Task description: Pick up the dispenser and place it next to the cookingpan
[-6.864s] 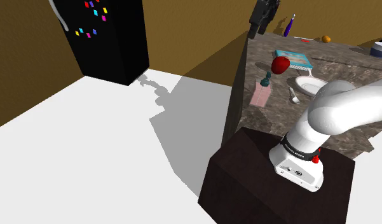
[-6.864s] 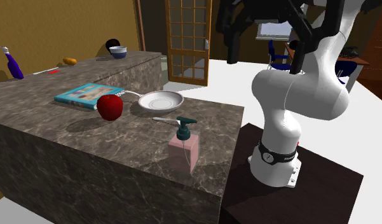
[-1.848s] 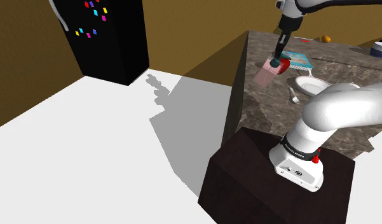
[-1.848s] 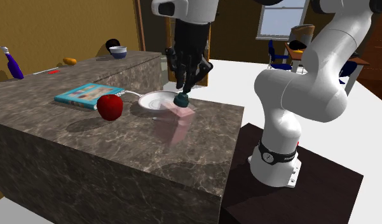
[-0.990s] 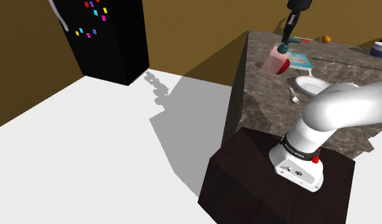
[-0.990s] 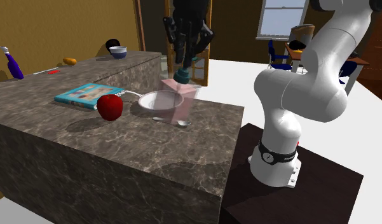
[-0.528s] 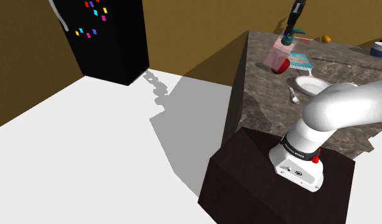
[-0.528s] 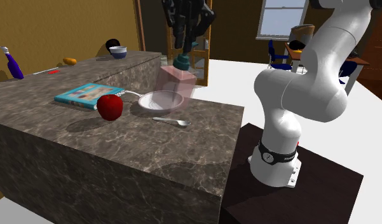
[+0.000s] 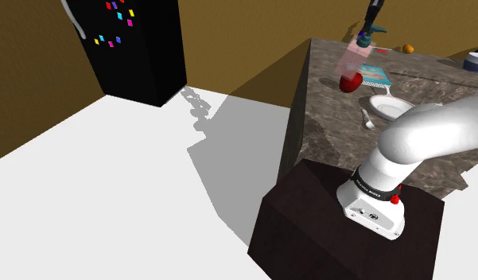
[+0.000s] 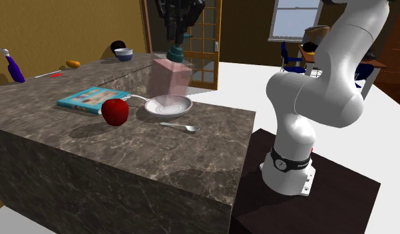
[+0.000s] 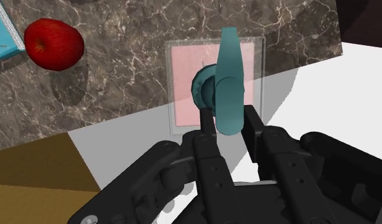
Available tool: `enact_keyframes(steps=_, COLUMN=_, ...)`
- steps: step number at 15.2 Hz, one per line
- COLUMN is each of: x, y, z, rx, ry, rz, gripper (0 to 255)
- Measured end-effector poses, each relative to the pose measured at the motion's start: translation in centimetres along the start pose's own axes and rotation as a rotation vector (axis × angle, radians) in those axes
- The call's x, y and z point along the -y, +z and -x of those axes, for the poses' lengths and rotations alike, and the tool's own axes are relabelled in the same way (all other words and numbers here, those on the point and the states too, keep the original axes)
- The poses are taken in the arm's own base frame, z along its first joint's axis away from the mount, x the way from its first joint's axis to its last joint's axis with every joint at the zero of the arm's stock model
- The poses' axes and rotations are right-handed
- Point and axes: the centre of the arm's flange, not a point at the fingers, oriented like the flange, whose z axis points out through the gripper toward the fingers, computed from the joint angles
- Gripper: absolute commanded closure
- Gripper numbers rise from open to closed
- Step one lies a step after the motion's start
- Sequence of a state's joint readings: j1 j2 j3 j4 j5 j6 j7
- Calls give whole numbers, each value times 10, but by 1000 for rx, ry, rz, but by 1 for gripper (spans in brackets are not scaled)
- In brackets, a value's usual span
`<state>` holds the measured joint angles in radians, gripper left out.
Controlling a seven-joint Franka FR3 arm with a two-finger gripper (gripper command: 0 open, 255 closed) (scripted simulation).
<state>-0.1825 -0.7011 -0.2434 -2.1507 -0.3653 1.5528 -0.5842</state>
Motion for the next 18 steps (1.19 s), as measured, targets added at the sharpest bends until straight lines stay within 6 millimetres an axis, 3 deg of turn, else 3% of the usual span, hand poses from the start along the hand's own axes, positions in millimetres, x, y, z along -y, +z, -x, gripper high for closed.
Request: enact_keyframes(steps=18, x=-231, y=52, z=-7, rx=1, ry=2, rz=-2, gripper=255)
